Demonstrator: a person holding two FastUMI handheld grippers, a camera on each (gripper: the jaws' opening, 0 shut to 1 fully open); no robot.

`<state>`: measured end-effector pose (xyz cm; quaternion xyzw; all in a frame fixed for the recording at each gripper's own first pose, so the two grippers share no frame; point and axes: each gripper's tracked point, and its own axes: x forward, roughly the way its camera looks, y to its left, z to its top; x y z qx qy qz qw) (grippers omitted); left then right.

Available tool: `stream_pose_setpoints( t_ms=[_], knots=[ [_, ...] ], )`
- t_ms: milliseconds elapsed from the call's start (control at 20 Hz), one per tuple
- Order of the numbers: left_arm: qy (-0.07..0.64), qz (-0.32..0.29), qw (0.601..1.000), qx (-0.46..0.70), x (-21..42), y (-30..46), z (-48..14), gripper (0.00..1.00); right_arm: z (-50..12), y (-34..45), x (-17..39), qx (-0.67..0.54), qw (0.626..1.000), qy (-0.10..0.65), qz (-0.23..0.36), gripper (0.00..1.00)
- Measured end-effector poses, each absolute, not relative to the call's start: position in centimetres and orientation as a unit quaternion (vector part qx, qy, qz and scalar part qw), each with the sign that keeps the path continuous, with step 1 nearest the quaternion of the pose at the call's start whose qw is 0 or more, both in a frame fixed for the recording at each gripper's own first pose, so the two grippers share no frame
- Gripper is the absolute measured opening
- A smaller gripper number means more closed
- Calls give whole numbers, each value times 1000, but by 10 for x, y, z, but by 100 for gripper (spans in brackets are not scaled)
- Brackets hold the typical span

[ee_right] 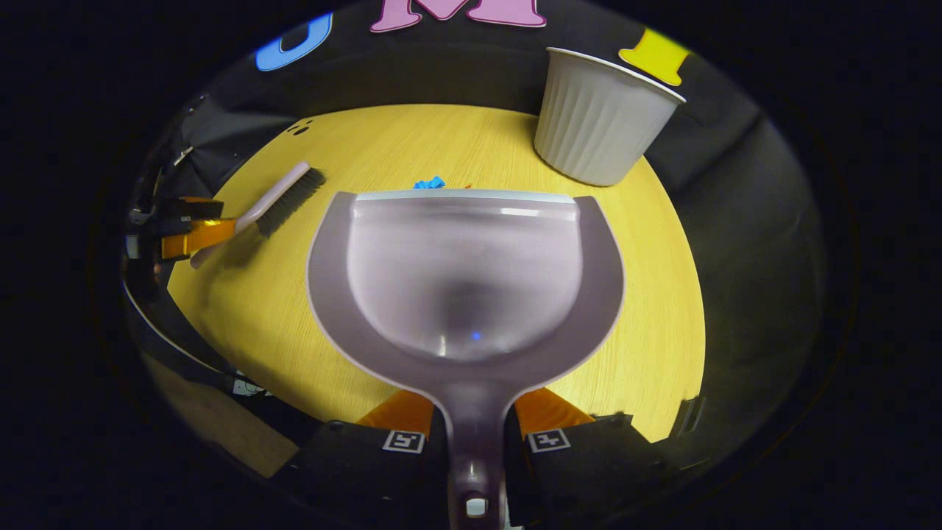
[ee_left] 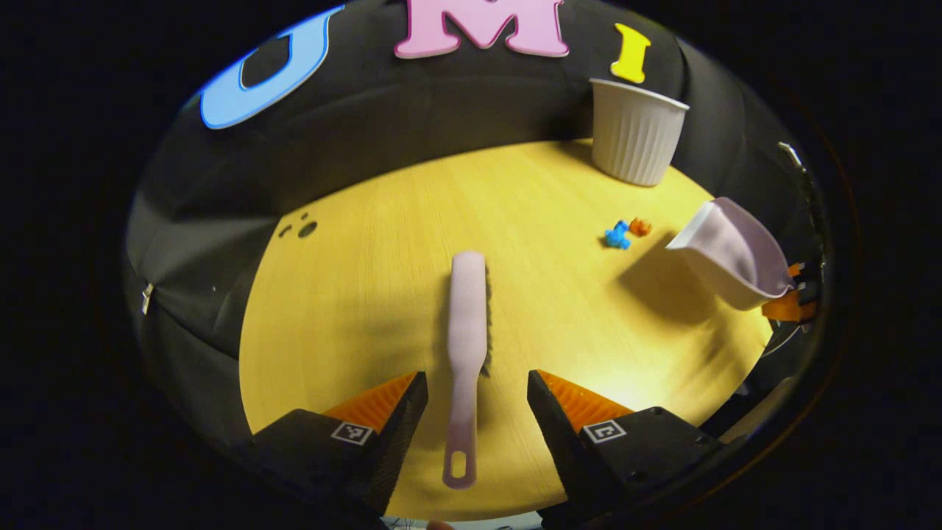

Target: Pick up the small broom and dustpan from the desktop, sweep the trash into the dustpan with the broom, and then empty the trash into the garbage bin.

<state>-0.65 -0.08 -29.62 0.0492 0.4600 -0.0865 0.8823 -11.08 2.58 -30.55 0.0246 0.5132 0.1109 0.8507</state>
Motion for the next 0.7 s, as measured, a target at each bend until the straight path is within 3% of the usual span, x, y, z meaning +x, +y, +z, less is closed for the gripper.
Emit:
stream_pose_setpoints(
  t_ms=[400,500,550,600,700],
  knots=[
    [526,-85,846,36,14,3,-353,81,-309,22,-127,30,844,524,109,36],
    [535,-89,839,40,16,2,-358,73,-310,23,-131,30,842,527,111,36],
    [531,-93,841,38,18,-1,-357,64,-311,24,-131,32,841,529,112,36],
    [530,-92,842,44,21,-1,-358,47,-310,25,-131,33,840,529,113,36],
    [532,-89,841,51,23,-1,-358,31,-310,24,-131,32,839,530,115,36]
  ],
)
